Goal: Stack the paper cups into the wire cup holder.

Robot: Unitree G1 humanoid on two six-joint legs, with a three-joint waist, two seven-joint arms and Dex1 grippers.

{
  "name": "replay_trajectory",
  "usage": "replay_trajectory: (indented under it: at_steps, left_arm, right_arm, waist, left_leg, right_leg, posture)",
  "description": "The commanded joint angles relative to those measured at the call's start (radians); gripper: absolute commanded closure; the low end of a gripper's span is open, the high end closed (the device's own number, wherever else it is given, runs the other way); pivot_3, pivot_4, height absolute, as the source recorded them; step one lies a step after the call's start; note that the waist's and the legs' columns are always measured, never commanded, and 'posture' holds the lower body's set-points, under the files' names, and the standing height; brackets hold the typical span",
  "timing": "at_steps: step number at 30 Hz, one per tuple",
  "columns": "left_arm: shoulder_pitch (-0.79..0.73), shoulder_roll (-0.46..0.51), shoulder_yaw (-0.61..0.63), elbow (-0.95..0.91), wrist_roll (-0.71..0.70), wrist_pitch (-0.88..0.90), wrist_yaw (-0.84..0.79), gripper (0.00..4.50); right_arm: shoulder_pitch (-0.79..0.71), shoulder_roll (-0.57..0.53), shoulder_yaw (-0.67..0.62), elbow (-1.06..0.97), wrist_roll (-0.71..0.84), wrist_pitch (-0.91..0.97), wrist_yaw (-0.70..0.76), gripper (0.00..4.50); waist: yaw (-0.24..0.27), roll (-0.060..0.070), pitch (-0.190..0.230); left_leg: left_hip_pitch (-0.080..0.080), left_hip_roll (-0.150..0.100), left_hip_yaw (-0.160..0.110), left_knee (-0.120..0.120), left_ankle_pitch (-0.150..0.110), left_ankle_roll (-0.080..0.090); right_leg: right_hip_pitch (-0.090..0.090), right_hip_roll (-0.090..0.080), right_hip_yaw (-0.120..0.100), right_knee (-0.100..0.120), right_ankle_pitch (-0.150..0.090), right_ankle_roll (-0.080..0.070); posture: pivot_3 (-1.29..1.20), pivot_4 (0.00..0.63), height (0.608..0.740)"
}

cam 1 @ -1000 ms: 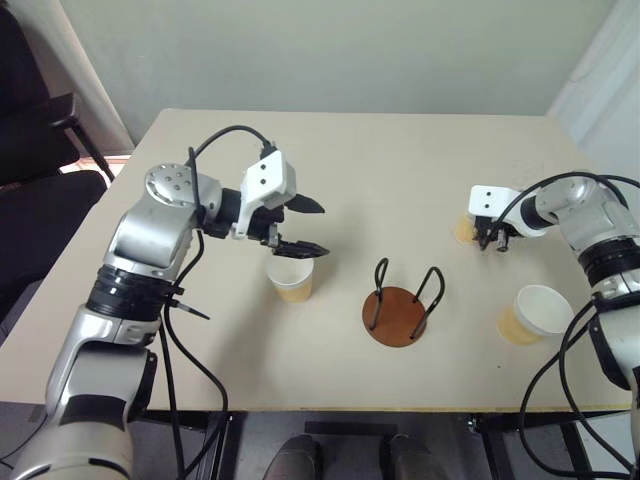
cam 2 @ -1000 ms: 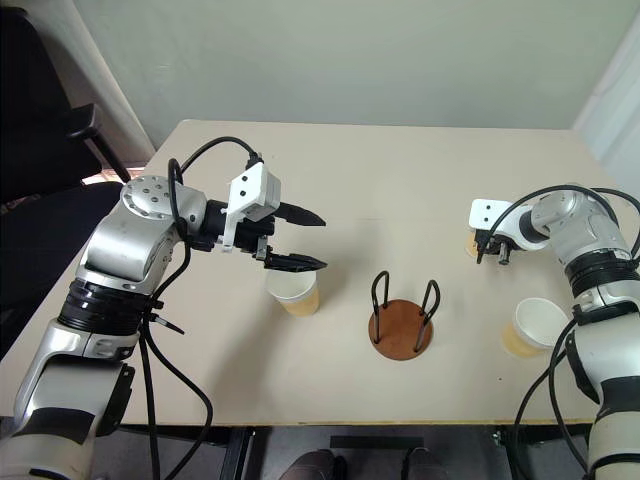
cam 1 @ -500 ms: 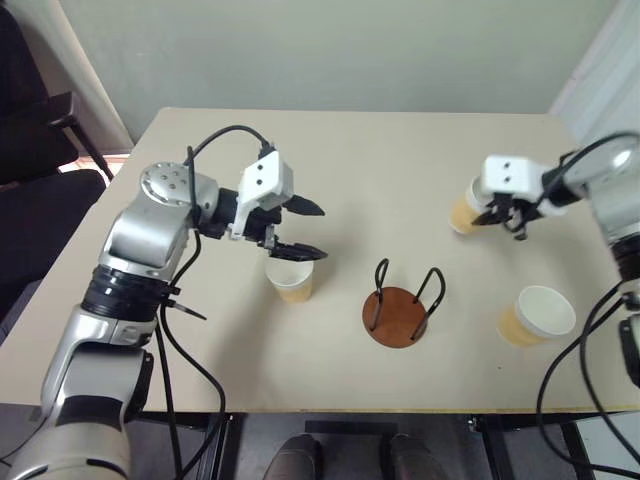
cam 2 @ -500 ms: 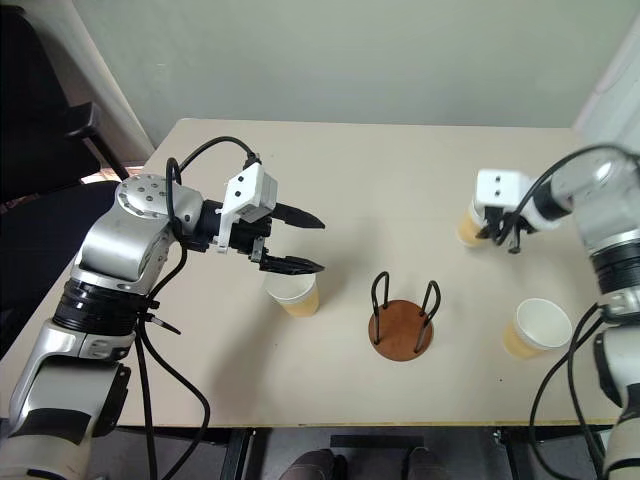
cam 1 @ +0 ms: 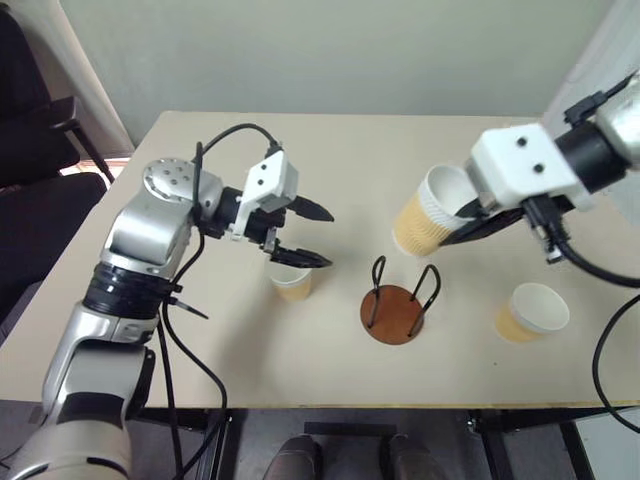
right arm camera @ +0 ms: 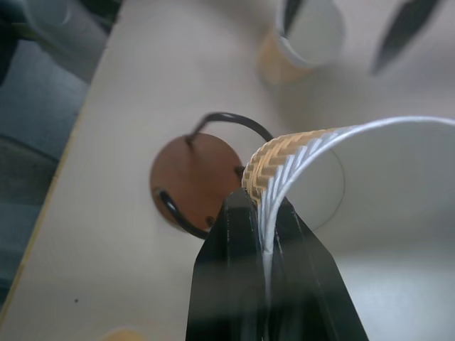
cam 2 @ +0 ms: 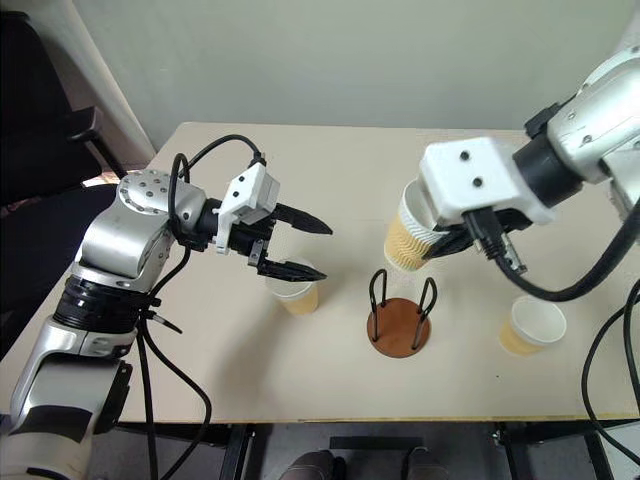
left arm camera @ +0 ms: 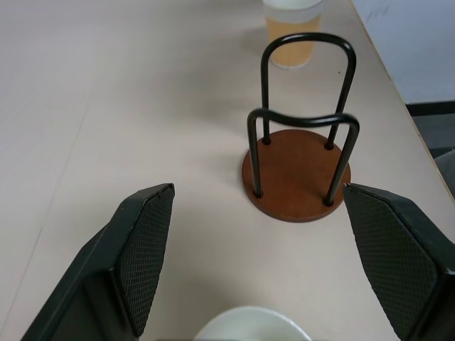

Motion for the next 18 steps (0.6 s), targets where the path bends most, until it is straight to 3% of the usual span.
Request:
replay_trajectory:
  at_steps: [1, 15, 18]
  left_arm:
    - [-0.026, 0.004, 0.008, -0.004, 0.008, -0.021, -0.006, 0.43]
    - [-0.018, 0.010, 0.019, -0.014, 0.016, -0.022, 0.010, 0.43]
    - [-0.017, 0.011, 0.019, -0.016, 0.018, -0.023, 0.013, 0.43]
  right_arm:
    - [0.023, -0.007, 0.017, -0.008, -0.038, -0.061, 0.004, 4.47]
    - [0.110, 0.054, 0.068, -0.051, -0.135, -0.160, 0.004, 4.47]
    - [0.136, 0.065, 0.073, -0.052, -0.166, -0.180, 0.004, 3.89]
  waist:
    - [0.000, 0.000, 0.000]
    - [-0.002, 0.000, 0.000]
    - [-0.002, 0.000, 0.000]
  left_leg:
    - [0.000, 0.000, 0.000, 0.000, 0.000, 0.000]
    - [-0.001, 0.000, 0.000, -0.001, 0.000, 0.000]
    - [-0.001, 0.000, 0.000, -0.001, 0.000, 0.000]
  right_leg:
    - [0.000, 0.000, 0.000, 0.000, 0.000, 0.000]
    - [-0.001, 0.000, -0.001, -0.001, 0.001, 0.000]
    - [-0.001, 0.000, -0.001, -0.001, 0.001, 0.001]
  posture:
    - [0.00, 0.150, 0.740]
    - [0.00, 0.150, 0.740]
    - [0.00, 0.150, 0.740]
